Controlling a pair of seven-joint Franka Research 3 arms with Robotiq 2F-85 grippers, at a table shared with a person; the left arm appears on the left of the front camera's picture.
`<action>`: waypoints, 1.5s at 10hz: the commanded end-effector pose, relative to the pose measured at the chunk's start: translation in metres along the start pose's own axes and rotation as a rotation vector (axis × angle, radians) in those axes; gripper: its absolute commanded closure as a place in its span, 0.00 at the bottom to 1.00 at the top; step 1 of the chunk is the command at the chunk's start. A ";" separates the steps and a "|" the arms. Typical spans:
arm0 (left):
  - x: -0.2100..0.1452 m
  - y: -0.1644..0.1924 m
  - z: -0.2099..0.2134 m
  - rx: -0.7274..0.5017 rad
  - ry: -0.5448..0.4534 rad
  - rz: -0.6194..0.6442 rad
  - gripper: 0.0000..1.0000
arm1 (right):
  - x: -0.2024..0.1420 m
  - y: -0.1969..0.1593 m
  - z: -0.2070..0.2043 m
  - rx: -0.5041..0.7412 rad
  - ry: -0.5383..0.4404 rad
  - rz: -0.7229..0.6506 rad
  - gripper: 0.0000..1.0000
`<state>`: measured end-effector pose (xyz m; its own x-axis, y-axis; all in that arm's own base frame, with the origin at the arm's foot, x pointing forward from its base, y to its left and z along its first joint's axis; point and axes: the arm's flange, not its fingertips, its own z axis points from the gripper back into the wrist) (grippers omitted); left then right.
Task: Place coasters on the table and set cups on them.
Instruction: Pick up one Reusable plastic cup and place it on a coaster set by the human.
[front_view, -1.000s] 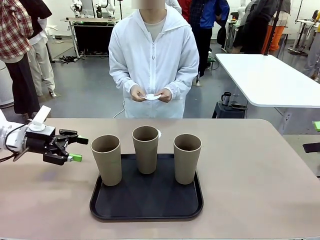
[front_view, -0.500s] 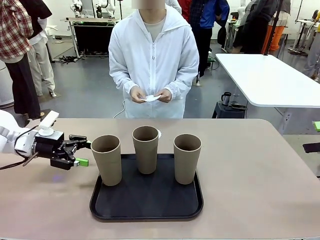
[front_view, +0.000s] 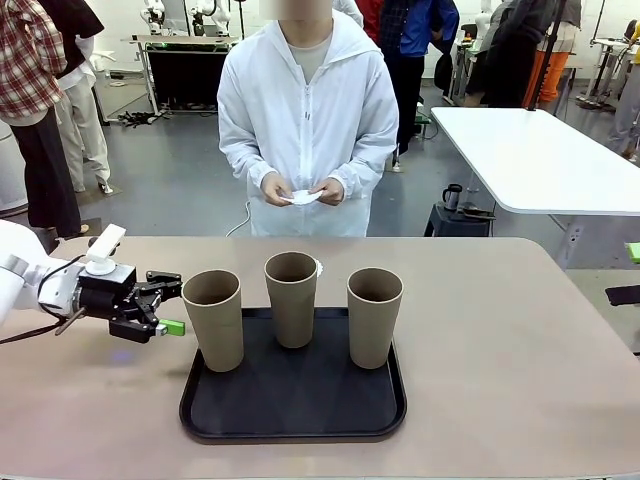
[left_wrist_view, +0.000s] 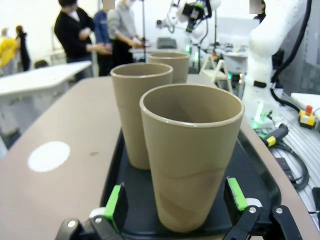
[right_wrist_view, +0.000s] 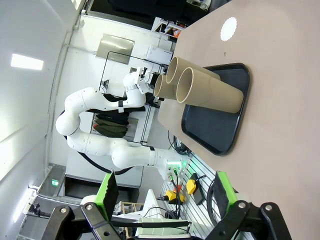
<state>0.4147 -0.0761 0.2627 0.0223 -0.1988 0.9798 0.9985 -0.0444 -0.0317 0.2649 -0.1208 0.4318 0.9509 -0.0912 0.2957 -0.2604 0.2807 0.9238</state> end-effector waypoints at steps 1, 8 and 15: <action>-0.003 -0.002 -0.011 0.030 -0.020 -0.063 0.00 | 0.001 -0.001 0.002 0.013 -0.002 0.010 0.00; -0.012 -0.001 -0.035 0.016 0.017 -0.063 0.00 | 0.001 -0.001 0.002 0.013 -0.002 0.010 0.00; -0.028 -0.004 -0.062 -0.040 0.041 -0.051 0.00 | 0.001 -0.001 0.002 0.013 -0.002 0.010 0.00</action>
<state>0.4061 -0.1229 0.2287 0.0221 -0.2407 0.9704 0.9933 -0.1050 -0.0486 0.2649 -0.1208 0.4318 0.9509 -0.0911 0.2957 -0.2604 0.2807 0.9238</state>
